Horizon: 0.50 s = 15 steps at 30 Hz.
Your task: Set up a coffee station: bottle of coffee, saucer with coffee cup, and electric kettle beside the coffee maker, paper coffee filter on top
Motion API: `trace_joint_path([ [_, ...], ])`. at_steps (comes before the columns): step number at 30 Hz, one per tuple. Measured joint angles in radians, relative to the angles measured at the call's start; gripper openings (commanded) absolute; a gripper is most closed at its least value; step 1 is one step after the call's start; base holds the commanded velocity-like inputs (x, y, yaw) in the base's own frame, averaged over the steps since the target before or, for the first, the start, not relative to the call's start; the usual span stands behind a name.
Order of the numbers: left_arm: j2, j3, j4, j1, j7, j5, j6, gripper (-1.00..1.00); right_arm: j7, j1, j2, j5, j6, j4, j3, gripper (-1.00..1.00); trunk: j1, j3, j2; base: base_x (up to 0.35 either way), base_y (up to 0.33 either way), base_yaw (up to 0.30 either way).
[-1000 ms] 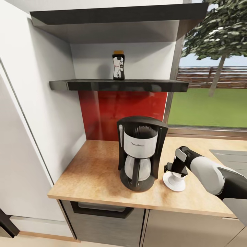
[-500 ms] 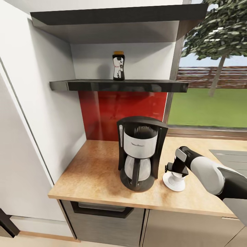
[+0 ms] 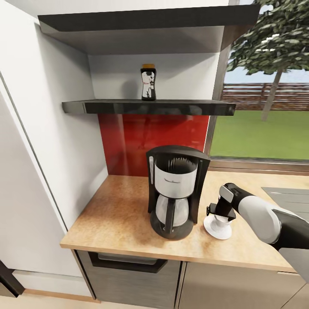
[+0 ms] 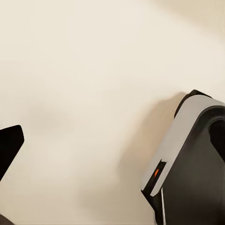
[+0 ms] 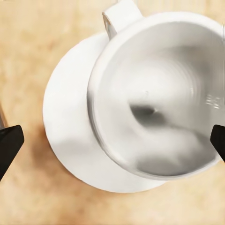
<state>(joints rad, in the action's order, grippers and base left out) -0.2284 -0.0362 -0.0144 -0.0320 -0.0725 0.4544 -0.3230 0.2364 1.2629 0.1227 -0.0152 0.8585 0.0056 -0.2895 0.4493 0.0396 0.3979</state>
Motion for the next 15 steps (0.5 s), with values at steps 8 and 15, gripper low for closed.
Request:
trace_joint_path([
  [8, 0.0, 0.0, 0.0, 0.0, 0.0, 0.0, 0.0, 1.0, 0.002, 0.0, 0.003, 0.0, -0.017, 0.0, 0.0, 1.0, 0.0, 0.0, 0.0, 0.0, 0.0, 0.0],
  [15, 0.0, 0.0, 0.0, 0.0, -0.001, 0.0, 0.0, 1.0, 0.007, 0.0, 0.002, 0.0, -0.02, 0.0, 0.0, 1.0, 0.0, 0.0, 0.0, 0.0, 0.0, 0.0],
])
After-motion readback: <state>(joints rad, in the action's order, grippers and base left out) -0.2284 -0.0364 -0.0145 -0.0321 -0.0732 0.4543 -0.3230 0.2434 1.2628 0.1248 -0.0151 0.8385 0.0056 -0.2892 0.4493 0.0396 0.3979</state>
